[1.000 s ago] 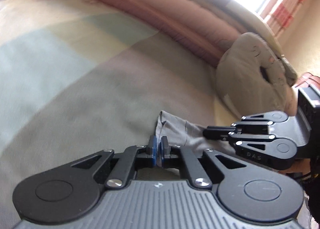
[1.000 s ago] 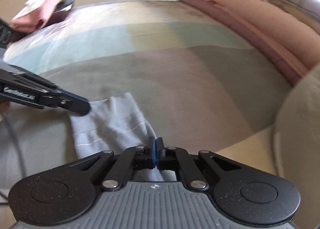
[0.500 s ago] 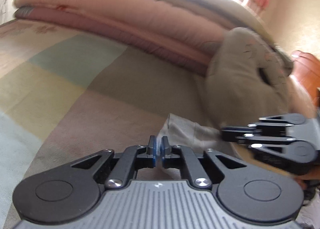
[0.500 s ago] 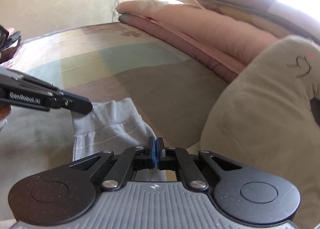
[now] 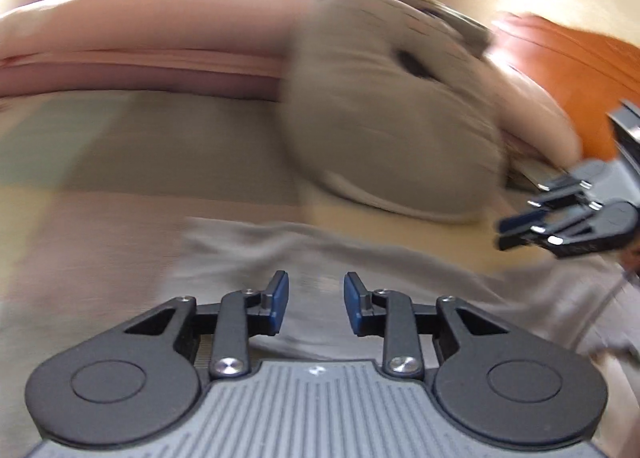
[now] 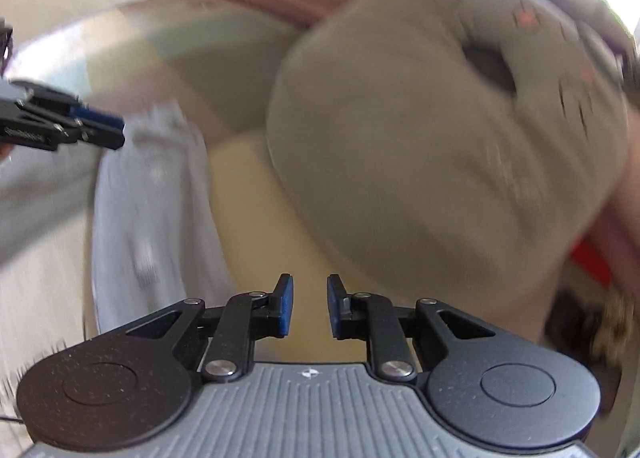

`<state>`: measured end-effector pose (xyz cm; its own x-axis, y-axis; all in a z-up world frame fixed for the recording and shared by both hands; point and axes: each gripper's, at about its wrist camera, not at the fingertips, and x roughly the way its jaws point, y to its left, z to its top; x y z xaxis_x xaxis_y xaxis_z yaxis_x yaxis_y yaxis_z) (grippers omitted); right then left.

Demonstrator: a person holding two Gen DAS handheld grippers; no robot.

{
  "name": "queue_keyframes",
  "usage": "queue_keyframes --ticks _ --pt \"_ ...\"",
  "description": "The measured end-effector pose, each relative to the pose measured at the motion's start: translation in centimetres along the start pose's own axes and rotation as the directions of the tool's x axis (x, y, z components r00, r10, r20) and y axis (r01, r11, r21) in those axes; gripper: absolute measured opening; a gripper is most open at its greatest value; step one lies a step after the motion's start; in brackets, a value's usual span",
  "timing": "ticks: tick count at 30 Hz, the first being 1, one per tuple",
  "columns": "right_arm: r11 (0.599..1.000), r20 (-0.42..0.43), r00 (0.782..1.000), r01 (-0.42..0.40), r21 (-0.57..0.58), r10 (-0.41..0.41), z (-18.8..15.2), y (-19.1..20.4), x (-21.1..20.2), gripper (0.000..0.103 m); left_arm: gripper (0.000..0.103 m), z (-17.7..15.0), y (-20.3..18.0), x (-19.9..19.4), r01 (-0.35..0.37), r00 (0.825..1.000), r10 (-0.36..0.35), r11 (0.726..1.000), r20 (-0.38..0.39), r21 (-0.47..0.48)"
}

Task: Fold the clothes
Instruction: 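Open both grippers and release the folded sweatpants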

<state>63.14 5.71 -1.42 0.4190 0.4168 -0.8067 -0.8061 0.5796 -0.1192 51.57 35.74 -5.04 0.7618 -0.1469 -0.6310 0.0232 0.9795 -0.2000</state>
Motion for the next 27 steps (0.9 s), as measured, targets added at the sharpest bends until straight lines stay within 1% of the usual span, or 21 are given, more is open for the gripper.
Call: queue_keyframes --ticks 3,6,8,11,13,17,19,21,22,23,27 --pt "0.999 -0.011 1.0 -0.022 0.033 0.022 -1.6 -0.4 0.4 0.029 0.03 -0.4 -1.6 0.6 0.051 0.998 -0.05 0.998 -0.026 0.046" --pt "0.998 0.001 1.0 -0.022 0.054 0.022 -1.9 -0.1 1.0 0.03 0.031 -0.9 -3.2 1.3 0.103 0.994 -0.099 0.991 -0.055 0.09" --pt "0.997 0.029 0.999 -0.041 0.07 0.039 -1.5 0.3 1.1 0.03 0.031 -1.1 -4.2 1.7 0.137 0.989 -0.129 0.984 -0.074 0.117" --pt "0.996 0.064 0.996 -0.064 0.065 0.06 -0.4 1.3 1.4 0.037 0.031 -1.6 -4.0 1.4 0.134 0.99 -0.127 0.985 -0.066 0.105" --pt "0.997 0.058 0.996 -0.071 0.04 0.069 -0.3 2.3 1.8 0.038 0.032 -1.8 -3.9 1.2 0.131 0.99 -0.126 0.987 -0.061 0.097" --pt "0.998 0.036 0.999 -0.002 -0.062 0.004 -1.4 5.6 2.4 0.037 0.033 -1.9 -4.0 1.0 0.123 0.992 -0.12 0.989 -0.05 0.079" --pt "0.997 0.038 0.999 0.01 -0.077 -0.007 -1.6 6.3 2.1 0.037 0.038 -1.3 -4.8 0.6 0.095 0.995 -0.092 0.989 -0.03 0.113" --pt "0.997 0.045 0.999 0.013 -0.077 -0.009 -1.5 6.6 1.7 0.038 0.048 -0.7 -5.7 0.3 0.098 0.995 -0.099 0.982 -0.001 0.163" --pt "0.998 0.053 0.999 0.011 -0.062 -0.007 -1.4 6.4 1.5 0.038 0.05 -0.6 -6.0 0.4 0.108 0.994 -0.109 0.978 -0.002 0.177" --pt "1.0 0.066 0.998 0.007 -0.025 -0.006 -1.0 5.7 1.3 0.038 0.053 -0.7 -6.2 0.7 0.112 0.994 -0.111 0.975 -0.019 0.192" --pt "0.994 0.091 0.995 0.029 0.106 -0.039 0.1 2.9 1.5 0.04 0.053 -0.9 -7.2 2.2 0.131 0.99 -0.113 0.959 -0.086 0.252"
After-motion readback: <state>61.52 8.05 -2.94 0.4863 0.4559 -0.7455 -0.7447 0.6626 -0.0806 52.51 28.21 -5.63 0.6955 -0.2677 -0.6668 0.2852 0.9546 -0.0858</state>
